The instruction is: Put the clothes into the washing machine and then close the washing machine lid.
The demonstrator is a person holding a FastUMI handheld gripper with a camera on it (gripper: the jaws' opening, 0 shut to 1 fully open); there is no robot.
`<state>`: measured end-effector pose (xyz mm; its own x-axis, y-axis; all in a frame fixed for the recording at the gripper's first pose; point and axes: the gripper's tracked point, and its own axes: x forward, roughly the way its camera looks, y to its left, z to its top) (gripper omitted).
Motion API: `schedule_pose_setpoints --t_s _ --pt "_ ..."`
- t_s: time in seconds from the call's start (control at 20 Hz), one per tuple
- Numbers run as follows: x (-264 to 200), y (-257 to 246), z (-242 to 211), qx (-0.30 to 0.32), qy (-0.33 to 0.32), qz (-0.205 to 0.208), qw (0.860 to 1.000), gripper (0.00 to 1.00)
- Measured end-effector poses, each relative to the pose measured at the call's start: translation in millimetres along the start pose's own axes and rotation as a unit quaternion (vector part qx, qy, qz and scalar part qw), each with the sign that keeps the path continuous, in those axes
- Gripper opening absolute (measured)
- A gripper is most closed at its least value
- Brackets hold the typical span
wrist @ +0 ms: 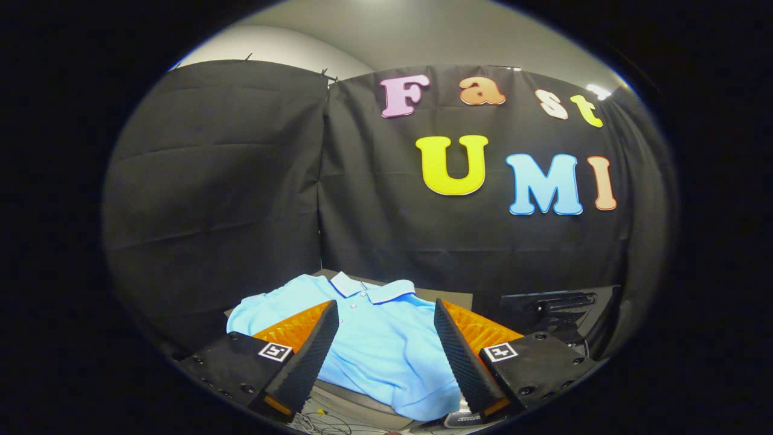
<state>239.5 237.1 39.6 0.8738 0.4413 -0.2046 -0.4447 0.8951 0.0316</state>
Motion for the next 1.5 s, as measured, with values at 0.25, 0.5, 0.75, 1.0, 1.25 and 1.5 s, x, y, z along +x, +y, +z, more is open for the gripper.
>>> schedule_pose_setpoints --t_s 0.25,0.5,0.75,1.0,1.25,1.5 --pt "42 26 -13 -0.024 0.043 0.023 0.999 0.99" --pt "78 38 -22 -0.016 0.076 0.033 0.996 0.99" --pt "109 42 -39 -0.009 0.126 0.045 0.991 0.99" --pt "131 47 -60 -0.021 0.188 0.059 0.98 0.99" --pt "138 49 -78 -0.018 0.23 0.063 0.971 0.99" --pt "140 50 -77 -0.029 0.237 0.067 0.969 0.97"
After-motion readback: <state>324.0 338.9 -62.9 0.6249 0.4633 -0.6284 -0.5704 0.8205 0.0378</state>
